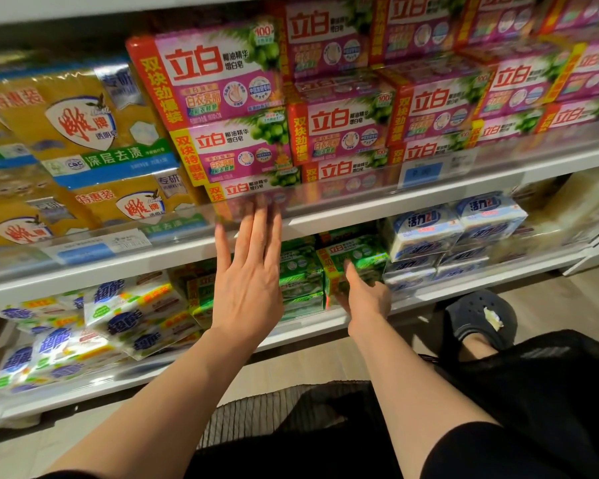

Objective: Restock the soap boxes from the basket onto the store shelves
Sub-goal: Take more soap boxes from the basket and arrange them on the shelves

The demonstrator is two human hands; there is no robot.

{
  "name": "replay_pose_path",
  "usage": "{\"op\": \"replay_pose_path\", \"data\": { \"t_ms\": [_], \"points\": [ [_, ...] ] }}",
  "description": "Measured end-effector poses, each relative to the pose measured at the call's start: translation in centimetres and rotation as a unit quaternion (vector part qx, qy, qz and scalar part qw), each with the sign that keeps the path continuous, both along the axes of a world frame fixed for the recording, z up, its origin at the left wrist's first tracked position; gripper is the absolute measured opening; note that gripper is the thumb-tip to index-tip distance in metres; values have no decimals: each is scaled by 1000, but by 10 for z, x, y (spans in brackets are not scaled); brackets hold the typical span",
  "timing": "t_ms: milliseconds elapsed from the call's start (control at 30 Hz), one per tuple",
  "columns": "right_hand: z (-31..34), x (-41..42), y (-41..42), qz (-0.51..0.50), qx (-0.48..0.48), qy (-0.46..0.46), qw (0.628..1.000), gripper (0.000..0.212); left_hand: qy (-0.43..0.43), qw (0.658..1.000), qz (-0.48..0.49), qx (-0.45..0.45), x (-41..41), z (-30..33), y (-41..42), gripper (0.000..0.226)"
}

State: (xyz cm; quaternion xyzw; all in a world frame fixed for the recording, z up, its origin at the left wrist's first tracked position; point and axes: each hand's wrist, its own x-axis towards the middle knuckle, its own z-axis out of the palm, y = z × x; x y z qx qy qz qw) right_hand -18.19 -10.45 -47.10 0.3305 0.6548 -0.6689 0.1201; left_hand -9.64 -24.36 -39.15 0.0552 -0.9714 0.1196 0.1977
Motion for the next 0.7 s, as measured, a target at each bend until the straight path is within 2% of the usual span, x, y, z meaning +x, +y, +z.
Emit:
{"op": "replay_pose_path", "data": {
  "t_ms": [233, 367, 433, 567, 700],
  "points": [
    [4, -1, 8, 33, -50, -21, 998, 47, -10, 1000, 0, 9, 2, 2, 1, 115],
    [18, 9, 20, 50, -17, -3, 999, 66, -39, 999, 6, 21, 6, 9, 4, 115],
    [34, 19, 30, 39, -12, 19, 999, 68, -62, 997, 7, 49, 12, 20, 12, 109],
    [97, 34, 60, 2, -84, 124, 989, 56, -97, 981, -2, 169, 23, 54, 48, 90],
    [194, 47, 104, 0, -95, 246, 965, 39, -42, 970, -67, 231, 25, 100, 98, 78]
  ]
}}
